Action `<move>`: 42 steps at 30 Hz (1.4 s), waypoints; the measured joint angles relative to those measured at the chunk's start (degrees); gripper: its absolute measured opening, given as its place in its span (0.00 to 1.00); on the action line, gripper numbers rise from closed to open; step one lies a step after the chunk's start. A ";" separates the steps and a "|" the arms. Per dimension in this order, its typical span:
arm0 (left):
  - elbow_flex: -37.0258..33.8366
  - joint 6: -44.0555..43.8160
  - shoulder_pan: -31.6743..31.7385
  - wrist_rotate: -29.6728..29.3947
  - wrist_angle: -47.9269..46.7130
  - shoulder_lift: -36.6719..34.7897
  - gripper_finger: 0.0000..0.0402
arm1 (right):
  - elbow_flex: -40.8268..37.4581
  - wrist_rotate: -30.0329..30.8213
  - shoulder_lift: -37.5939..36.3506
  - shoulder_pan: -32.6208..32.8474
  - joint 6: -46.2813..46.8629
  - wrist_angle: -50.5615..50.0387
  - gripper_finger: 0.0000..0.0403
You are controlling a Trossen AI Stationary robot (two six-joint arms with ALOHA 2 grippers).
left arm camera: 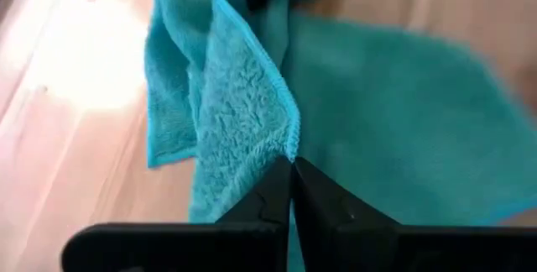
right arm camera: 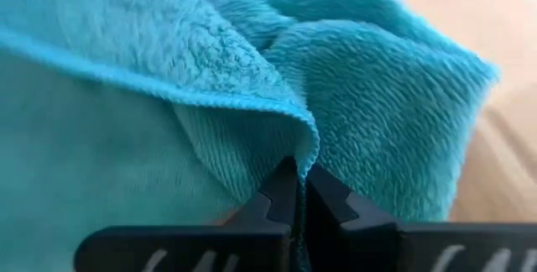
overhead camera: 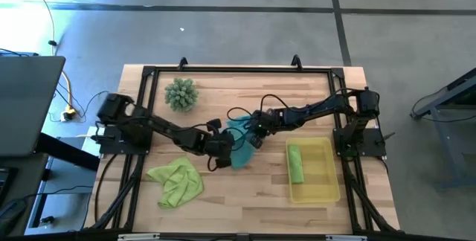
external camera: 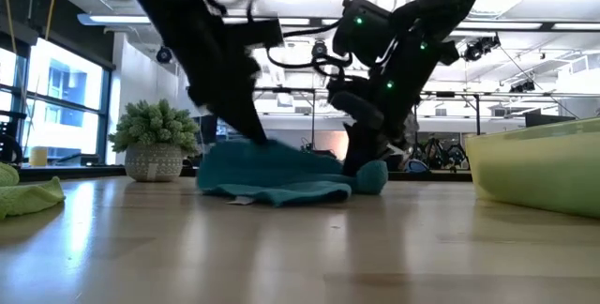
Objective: Roll microfiber towels into tight, uniform cylinder then place into a basket
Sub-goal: Fold the blue cloth
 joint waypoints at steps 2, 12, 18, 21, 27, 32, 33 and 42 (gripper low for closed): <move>0.07 -1.54 -0.98 0.02 -0.90 -2.08 0.00 | 0.00 -3.08 0.00 0.16 -3.64 0.77 0.00; 0.07 -14.04 -3.22 -0.17 -13.87 -6.54 0.00 | 0.04 -15.45 -0.55 1.90 -8.05 6.41 0.05; 0.83 -19.46 -3.29 -0.49 -17.21 -6.52 0.00 | 0.20 -22.10 -1.43 3.89 -14.09 7.46 0.15; 1.75 -19.50 -3.69 -0.28 -18.19 -7.24 0.00 | 0.20 -20.88 -1.53 4.51 -14.32 5.50 0.19; 2.23 -18.08 -4.00 -0.41 -19.15 -10.57 0.00 | 0.20 -19.72 -1.57 4.52 -14.11 -5.00 0.21; 2.23 -17.53 -3.81 -1.65 -21.25 -13.58 0.00 | 0.23 -15.73 -2.45 4.52 -13.95 -12.54 0.21; 2.21 -17.47 -3.81 -1.77 -21.72 -14.14 0.00 | 0.15 -14.87 -2.59 4.52 -13.98 -13.75 0.21; 2.19 -18.30 -3.81 -3.71 -26.54 -16.20 0.00 | 0.14 -7.42 -6.25 4.50 -14.03 -15.84 0.21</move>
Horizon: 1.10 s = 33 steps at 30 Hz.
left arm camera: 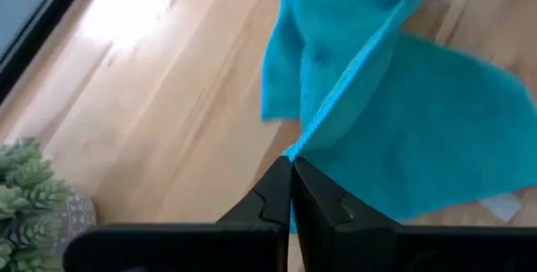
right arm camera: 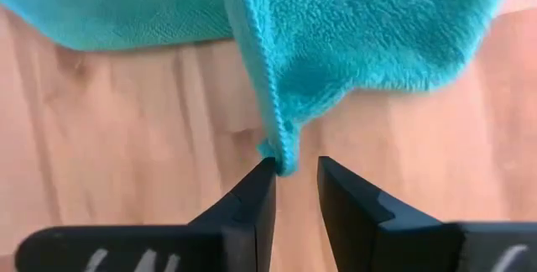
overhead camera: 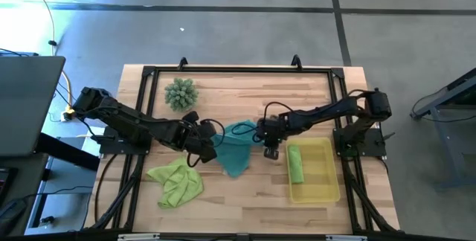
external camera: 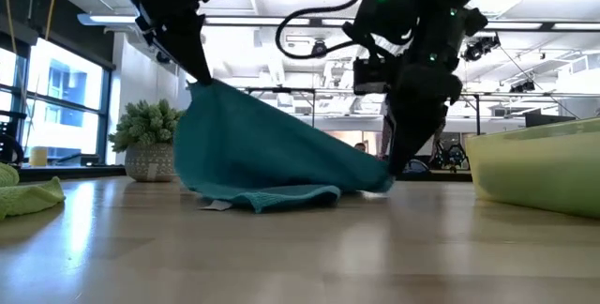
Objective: Roll microfiber towels into tight, uniform cylinder then place into a basket
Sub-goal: Fold the blue cloth
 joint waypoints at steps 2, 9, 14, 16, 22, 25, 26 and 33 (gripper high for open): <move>0.03 -0.02 0.00 -0.09 -0.01 0.04 0.00 | 0.00 0.91 -0.06 0.00 -0.01 0.85 0.21; 0.02 -0.13 -0.04 -0.98 0.16 0.04 0.00 | -0.12 4.27 0.59 0.02 -0.01 2.82 0.15; 0.02 -0.20 -0.04 -1.01 0.16 0.04 0.00 | -0.12 7.42 0.59 -0.05 2.69 5.77 0.09; 0.02 -0.20 -0.04 -1.01 0.16 0.04 0.00 | -0.13 7.44 0.59 -0.09 3.20 6.73 0.11; 0.02 -0.18 -0.04 -1.01 0.13 0.09 0.00 | -0.12 7.26 0.86 -0.07 4.14 7.94 0.26; 0.02 -0.18 -0.04 -1.01 -0.03 0.09 0.00 | -0.12 7.13 0.95 -0.05 5.63 7.00 0.30; 0.02 -0.18 -0.04 -1.01 -0.04 0.09 0.00 | -0.12 7.11 1.03 -0.04 6.12 6.60 0.31; 0.02 0.21 -0.04 -0.99 -0.16 0.09 0.00 | -0.17 6.96 2.28 0.33 8.77 4.44 0.32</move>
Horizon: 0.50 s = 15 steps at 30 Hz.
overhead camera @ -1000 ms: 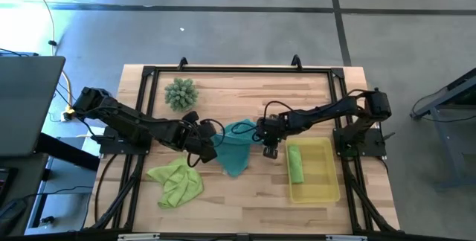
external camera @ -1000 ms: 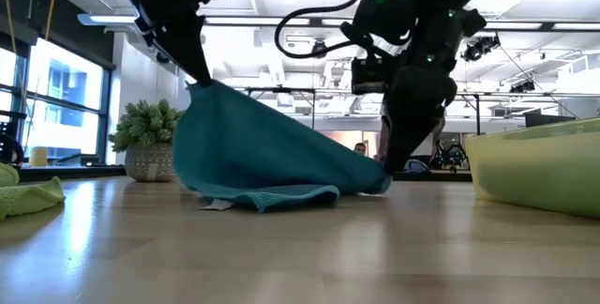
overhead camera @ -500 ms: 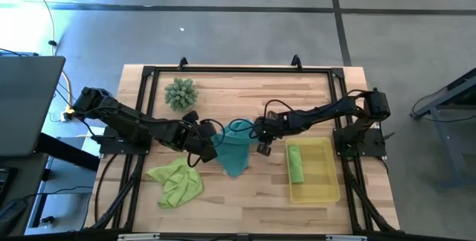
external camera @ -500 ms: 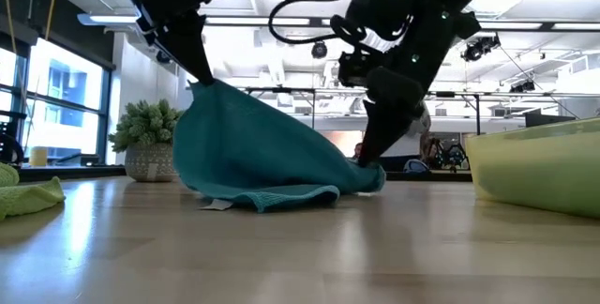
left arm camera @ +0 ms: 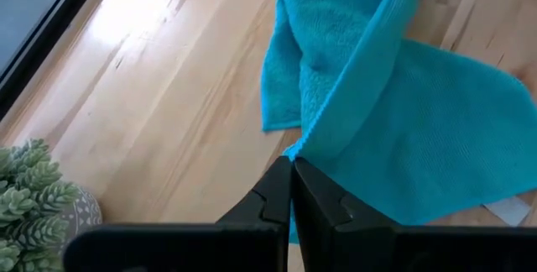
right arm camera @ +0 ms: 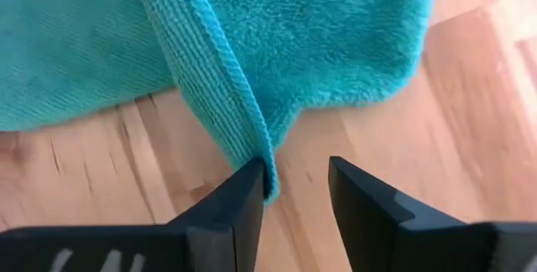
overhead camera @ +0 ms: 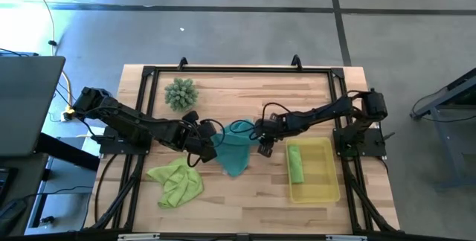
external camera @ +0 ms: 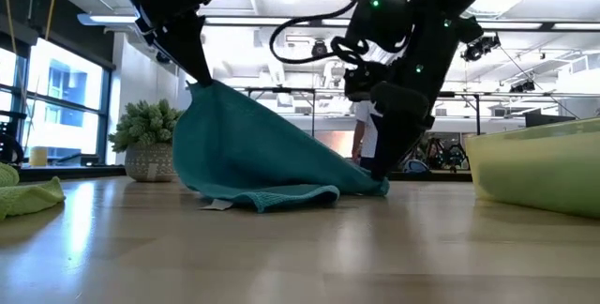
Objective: Roll microfiber towels into tight, uniform cylinder then place into a basket
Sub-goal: Fold the blue cloth
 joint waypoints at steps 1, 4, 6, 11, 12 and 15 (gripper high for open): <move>0.00 0.00 0.00 -0.01 -0.09 0.00 0.00 | 0.00 0.00 0.53 0.19 0.00 0.62 0.32; 0.00 0.00 0.00 -0.01 -0.14 0.01 0.00 | 0.00 -0.06 1.91 0.55 -0.04 1.49 0.31; 0.00 0.00 0.00 -0.02 -0.29 0.02 0.00 | 0.00 -0.04 2.40 0.83 -0.04 2.24 0.27; 0.00 0.03 0.00 -0.02 -0.29 0.02 0.00 | 0.00 -0.04 2.43 1.50 -0.20 2.75 0.06; 0.00 0.03 0.00 -0.03 -0.28 0.02 0.00 | 0.00 -0.04 2.27 1.53 -0.61 2.56 0.03; -0.02 0.05 0.00 -0.03 -0.44 -0.51 0.00 | 0.00 -0.08 1.55 1.57 -1.51 2.07 0.03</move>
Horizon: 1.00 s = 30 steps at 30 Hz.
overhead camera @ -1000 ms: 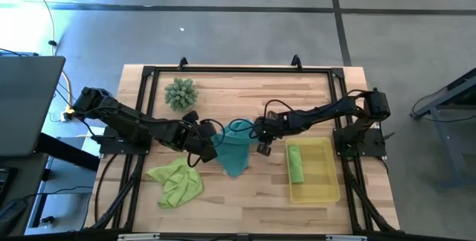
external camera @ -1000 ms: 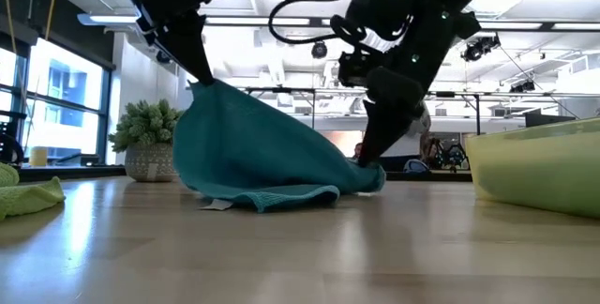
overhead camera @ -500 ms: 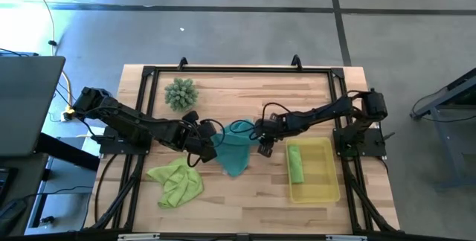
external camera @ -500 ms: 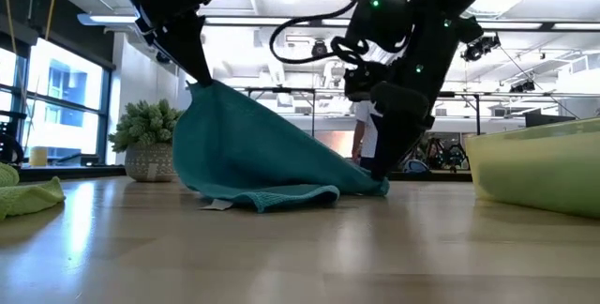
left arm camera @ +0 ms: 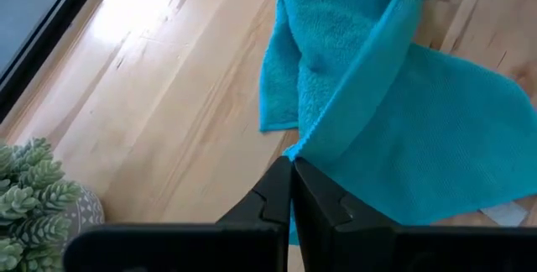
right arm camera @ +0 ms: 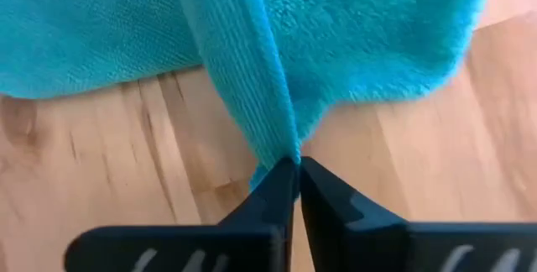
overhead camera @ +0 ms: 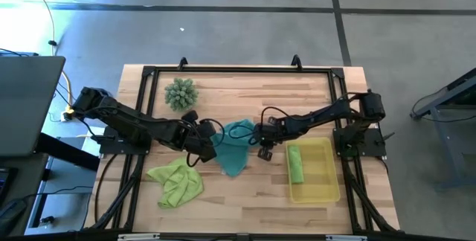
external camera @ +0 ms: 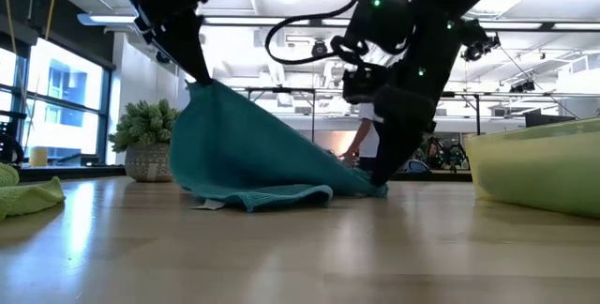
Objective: Roll microfiber towels into tight, uniform cylinder then place into a basket
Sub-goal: Fold the blue cloth
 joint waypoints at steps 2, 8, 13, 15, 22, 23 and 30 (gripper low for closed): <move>0.04 0.00 0.00 -0.34 0.04 -0.91 0.00 | 0.00 0.01 -1.32 0.00 -0.33 -0.66 0.02; 0.00 0.13 0.00 -2.80 -0.73 -6.03 0.00 | 0.00 2.34 -7.24 -0.01 -4.39 -2.05 0.00; 0.00 7.01 0.02 -8.23 -0.73 -9.88 0.00 | 0.00 8.57 -13.32 -0.02 -11.79 -3.06 0.00; 0.04 10.12 0.04 -12.14 -0.28 -10.80 0.00 | 0.02 13.09 -15.92 0.00 -15.86 -2.83 0.00; 0.04 21.69 1.46 -27.25 5.22 -13.80 0.00 | 0.07 34.92 -24.82 -0.21 -35.77 1.87 0.00; 0.04 24.10 1.97 -29.37 6.58 -14.16 0.00 | 0.07 37.21 -25.62 -0.45 -40.07 3.68 0.00; -0.03 47.37 6.49 -42.87 22.29 -16.07 0.00 | 0.09 46.05 -26.86 -3.56 -69.07 21.91 0.00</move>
